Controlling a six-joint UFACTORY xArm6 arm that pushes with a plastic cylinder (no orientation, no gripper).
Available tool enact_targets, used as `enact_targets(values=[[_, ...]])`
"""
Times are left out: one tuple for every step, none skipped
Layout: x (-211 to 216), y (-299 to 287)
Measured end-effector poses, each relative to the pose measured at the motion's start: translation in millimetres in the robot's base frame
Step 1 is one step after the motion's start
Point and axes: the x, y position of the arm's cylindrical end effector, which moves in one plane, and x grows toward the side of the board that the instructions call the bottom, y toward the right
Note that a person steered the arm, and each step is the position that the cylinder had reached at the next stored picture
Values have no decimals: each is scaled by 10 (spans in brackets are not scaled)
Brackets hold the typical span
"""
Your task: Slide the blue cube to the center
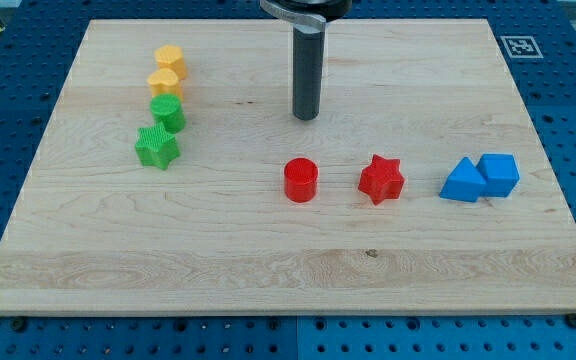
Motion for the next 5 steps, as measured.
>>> enact_targets(values=[[0,30],[-37,567],[39,1233],[286,2044],[661,2828]])
